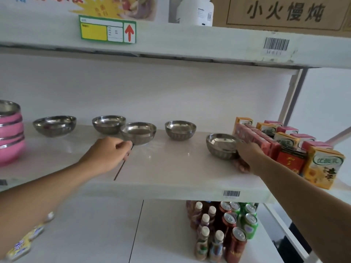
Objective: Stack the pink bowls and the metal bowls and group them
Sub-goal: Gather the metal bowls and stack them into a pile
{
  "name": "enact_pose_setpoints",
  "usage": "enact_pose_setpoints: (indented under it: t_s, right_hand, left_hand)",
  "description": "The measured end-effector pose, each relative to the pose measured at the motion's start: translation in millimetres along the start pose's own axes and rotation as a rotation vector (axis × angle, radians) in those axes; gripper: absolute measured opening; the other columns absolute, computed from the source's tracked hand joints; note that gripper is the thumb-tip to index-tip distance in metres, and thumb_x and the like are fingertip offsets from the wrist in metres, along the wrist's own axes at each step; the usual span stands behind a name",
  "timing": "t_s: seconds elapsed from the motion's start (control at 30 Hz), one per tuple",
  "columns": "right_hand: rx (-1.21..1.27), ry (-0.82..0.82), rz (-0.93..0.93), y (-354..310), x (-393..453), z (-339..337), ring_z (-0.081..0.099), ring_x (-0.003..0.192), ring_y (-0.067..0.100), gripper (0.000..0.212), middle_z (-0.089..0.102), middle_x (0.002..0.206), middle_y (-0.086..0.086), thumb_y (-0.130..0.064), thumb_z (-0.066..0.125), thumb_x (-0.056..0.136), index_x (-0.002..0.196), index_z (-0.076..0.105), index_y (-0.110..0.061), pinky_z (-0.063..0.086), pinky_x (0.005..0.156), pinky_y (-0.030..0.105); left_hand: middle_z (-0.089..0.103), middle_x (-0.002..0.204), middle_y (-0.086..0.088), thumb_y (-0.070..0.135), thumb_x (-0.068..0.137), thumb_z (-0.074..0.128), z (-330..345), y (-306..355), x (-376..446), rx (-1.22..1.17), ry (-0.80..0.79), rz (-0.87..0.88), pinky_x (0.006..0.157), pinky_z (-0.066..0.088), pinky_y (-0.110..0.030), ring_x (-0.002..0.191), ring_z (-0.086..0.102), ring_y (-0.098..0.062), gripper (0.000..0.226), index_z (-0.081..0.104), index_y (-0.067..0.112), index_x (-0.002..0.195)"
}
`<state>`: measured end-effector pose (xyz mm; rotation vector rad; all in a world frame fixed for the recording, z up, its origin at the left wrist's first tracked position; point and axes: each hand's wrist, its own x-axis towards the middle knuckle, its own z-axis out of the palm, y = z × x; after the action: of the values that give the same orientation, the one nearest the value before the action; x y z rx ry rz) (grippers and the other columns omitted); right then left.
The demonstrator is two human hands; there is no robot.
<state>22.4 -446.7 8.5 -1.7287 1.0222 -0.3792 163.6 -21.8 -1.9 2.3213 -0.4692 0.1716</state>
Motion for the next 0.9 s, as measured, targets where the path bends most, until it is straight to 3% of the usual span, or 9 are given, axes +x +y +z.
enact_pose_setpoints:
  t_s: [0.1,0.2,0.3,0.53,0.63,0.73,0.9]
  right_hand:
    - [-0.013,-0.020,-0.058,-4,17,2,0.055,0.038,0.020,0.030,0.065,0.060,0.011,-0.022,0.054,0.114,0.101,0.066,0.001,0.043,0.036,0.027]
    - [0.003,-0.027,-0.130,-7,35,7,0.053,0.032,0.016,0.033,0.060,0.040,0.002,-0.023,0.053,0.112,0.095,0.068,0.001,0.039,0.034,0.025]
    - [0.073,-0.043,-0.181,-20,50,16,0.051,0.033,0.019,0.031,0.061,0.043,0.006,-0.025,0.051,0.106,0.088,0.066,-0.004,0.039,0.038,0.023]
    - [0.062,-0.106,-0.169,-55,60,22,0.049,0.023,0.014,0.040,0.063,0.041,0.008,-0.023,0.042,0.109,0.082,0.066,-0.004,0.040,0.031,0.019]
    - [0.073,-0.140,-0.105,-68,54,24,0.045,0.021,0.014,0.047,0.059,0.039,0.008,-0.025,0.041,0.111,0.075,0.063,-0.006,0.036,0.030,0.018]
    - [0.069,-0.104,-0.169,-76,48,24,0.047,0.024,0.012,0.045,0.062,0.041,0.007,-0.022,0.040,0.110,0.083,0.069,-0.001,0.037,0.030,0.017]
    - [0.055,-0.036,-0.215,-101,39,29,0.046,0.026,0.013,0.040,0.062,0.043,0.008,-0.018,0.043,0.108,0.089,0.071,0.002,0.037,0.030,0.018]
  left_hand:
    - [0.083,0.071,0.017,0.063,0.084,0.050,-1,-3,25,-0.058,0.057,-0.105,0.083,0.067,-0.041,0.061,0.079,-0.006,0.049,0.082,0.026,0.085]
    - [0.083,0.068,0.011,0.066,0.087,0.049,-6,-1,49,-0.038,0.103,-0.211,0.060,0.064,-0.033,0.053,0.077,-0.008,0.053,0.079,0.023,0.093]
    - [0.083,0.066,0.001,0.063,0.097,0.052,-8,-2,71,-0.079,0.149,-0.334,0.044,0.055,-0.026,0.043,0.072,-0.013,0.049,0.074,0.020,0.100]
    - [0.078,0.059,-0.008,0.070,0.102,0.044,4,4,96,-0.181,0.098,-0.534,0.038,0.044,-0.018,0.033,0.054,-0.015,0.049,0.057,0.024,0.115]
    - [0.076,0.065,-0.008,0.059,0.106,0.048,11,5,103,-0.208,0.027,-0.506,0.038,0.038,-0.016,0.039,0.050,-0.014,0.051,0.064,0.013,0.120]
    - [0.077,0.070,-0.007,0.051,0.111,0.048,15,7,108,-0.205,-0.028,-0.485,0.037,0.036,-0.016,0.041,0.049,-0.012,0.046,0.069,0.010,0.112]
    - [0.067,0.050,-0.001,0.034,0.111,0.049,12,10,115,-0.239,-0.067,-0.437,0.032,0.034,-0.015,0.034,0.047,-0.008,0.045,0.071,0.006,0.085]
